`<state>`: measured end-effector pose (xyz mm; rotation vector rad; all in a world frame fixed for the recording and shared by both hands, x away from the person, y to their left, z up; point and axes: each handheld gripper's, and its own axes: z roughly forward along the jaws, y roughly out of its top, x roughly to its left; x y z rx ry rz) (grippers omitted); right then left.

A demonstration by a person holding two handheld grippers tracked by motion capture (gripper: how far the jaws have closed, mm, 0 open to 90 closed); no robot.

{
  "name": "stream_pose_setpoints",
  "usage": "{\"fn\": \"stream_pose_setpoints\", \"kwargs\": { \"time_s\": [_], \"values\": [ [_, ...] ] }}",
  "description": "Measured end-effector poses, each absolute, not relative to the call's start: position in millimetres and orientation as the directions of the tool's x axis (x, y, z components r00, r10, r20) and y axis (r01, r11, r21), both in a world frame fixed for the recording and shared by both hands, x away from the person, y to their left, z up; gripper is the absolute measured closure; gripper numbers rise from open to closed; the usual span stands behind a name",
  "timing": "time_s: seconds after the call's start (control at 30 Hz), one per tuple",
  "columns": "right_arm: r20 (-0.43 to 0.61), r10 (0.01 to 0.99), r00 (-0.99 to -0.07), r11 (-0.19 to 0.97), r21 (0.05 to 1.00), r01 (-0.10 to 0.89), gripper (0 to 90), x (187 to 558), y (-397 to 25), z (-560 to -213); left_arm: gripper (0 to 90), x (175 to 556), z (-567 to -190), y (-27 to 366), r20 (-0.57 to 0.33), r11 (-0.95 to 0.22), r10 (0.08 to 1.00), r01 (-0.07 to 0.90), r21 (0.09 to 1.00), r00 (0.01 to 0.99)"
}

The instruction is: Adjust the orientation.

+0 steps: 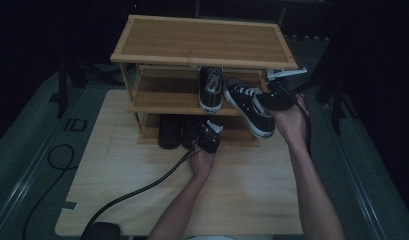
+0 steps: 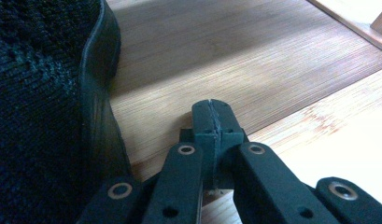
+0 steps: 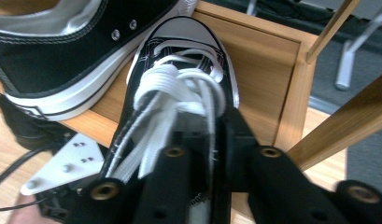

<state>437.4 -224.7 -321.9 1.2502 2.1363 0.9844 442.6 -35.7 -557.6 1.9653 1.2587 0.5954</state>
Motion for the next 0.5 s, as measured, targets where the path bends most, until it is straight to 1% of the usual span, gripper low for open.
{"fn": "stream_pose_setpoints", "kwargs": {
  "time_s": [0.03, 0.13, 0.5],
  "values": [
    [-0.033, 0.883, -0.469, 0.317, 0.778, 0.542, 74.9, 437.2, -227.2, -321.4, 90.0, 442.6, -557.6, -35.8, 0.002, -0.267, 0.909, 0.578, 0.771, 0.417],
    [-0.02, 0.881, -0.473, 0.309, 0.781, 0.542, 73.3, 436.0, -229.0, -321.1, 90.0, 442.6, -557.6, -35.7, 0.002, -0.267, 0.909, 0.578, 0.771, 0.417],
    [-0.024, 0.879, -0.476, 0.3, 0.803, 0.514, 71.3, 429.8, -229.2, -315.2, 90.0, 442.6, -557.6, -35.7, 0.002, -0.267, 0.909, 0.578, 0.771, 0.417]
  ]
}}
